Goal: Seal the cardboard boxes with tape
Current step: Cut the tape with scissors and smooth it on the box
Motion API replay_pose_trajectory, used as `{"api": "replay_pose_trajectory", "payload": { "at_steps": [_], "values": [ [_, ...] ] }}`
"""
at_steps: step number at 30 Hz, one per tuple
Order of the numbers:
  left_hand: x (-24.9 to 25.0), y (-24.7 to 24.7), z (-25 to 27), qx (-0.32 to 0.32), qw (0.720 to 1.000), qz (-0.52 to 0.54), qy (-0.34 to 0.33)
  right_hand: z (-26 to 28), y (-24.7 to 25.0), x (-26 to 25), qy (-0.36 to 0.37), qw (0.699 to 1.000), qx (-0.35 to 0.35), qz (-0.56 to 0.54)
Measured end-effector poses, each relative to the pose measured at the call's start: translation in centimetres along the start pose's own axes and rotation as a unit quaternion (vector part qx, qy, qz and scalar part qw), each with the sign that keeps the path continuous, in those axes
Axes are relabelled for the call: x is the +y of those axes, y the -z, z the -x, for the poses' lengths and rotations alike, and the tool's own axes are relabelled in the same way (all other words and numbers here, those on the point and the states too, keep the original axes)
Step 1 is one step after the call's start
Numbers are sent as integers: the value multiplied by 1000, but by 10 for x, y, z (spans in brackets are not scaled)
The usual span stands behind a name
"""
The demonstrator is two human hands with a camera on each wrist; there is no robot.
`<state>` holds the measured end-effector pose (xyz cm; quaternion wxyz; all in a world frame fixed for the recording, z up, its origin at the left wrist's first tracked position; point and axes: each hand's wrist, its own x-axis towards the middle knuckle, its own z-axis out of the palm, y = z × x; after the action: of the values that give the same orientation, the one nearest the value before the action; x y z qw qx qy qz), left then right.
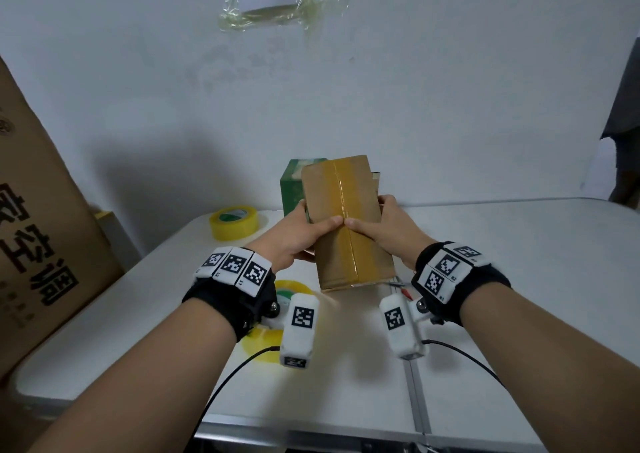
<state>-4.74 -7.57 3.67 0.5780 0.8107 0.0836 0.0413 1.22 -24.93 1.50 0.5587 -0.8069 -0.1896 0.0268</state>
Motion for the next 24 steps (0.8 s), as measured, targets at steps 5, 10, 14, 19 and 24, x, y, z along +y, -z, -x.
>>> {"api": "replay_pose_trajectory", "payload": {
  "at_steps": [5,10,14,19,24],
  "values": [
    [-8,11,7,-38,997,-10,-72,4,10,-2,28,994,1,-109],
    [11,30,17,35,982,177,-53,-7,20,-27,15,980,19,-195],
    [11,34,27,27,990,135,0,-3,6,-26,28,987,-33,-151],
    [-9,36,24,-4,992,120,-34,10,-2,-23,23,977,-46,-209],
    [-11,35,29,1,996,93,-3,13,-6,-21,-26,971,4,-238]
  ]
}}
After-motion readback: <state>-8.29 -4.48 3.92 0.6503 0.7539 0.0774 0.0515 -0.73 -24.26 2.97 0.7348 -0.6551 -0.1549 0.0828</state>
